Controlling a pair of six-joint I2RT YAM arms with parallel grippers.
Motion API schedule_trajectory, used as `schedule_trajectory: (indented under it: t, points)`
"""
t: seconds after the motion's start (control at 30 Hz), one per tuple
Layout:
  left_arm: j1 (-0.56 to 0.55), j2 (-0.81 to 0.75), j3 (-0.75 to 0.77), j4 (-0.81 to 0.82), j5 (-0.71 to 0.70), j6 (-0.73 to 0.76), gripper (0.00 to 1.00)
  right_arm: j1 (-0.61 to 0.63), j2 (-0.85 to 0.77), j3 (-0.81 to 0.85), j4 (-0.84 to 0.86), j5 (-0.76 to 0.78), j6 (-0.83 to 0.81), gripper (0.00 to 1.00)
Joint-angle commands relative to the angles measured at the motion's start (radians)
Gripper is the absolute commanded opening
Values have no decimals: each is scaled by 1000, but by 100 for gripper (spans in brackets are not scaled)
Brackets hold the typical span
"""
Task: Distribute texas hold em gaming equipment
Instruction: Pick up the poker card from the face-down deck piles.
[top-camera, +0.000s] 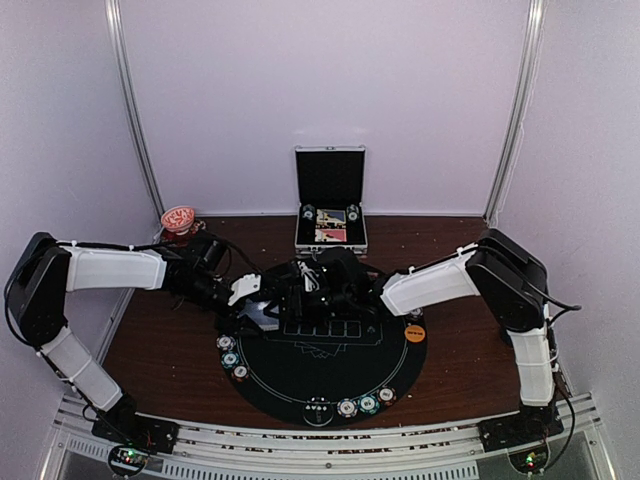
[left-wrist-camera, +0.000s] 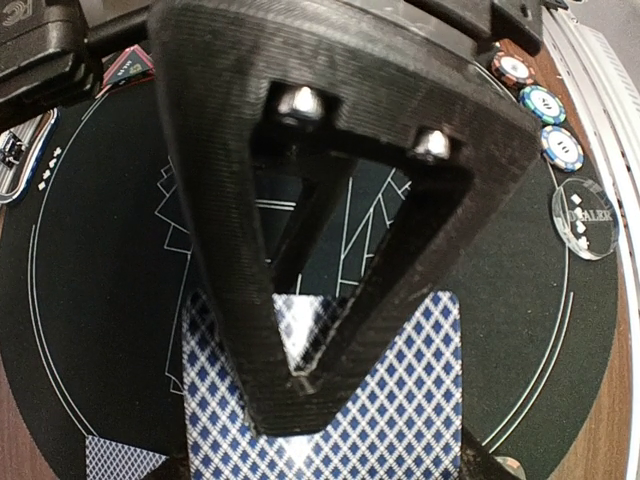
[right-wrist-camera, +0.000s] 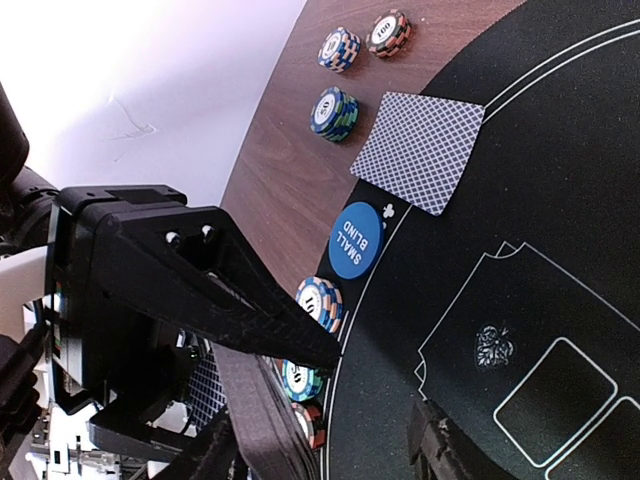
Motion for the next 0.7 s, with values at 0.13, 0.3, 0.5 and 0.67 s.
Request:
schedule_trajectory:
  t: [0.13,0.3,0.5,0.67]
  points:
    - [5,2,7,26,27,6,60,-13,-42,-10,-132,94,-57,49]
    - [7,2,7,25,28,6,60,-24,-59,-20,-168,118,-78,45]
    - [6,8,9,25,26,6,60,-31,-79,-32,-161,97,-86,36]
    - [6,10,9,26,25,6,60,-32,-111,-55,-125,58,-80,29]
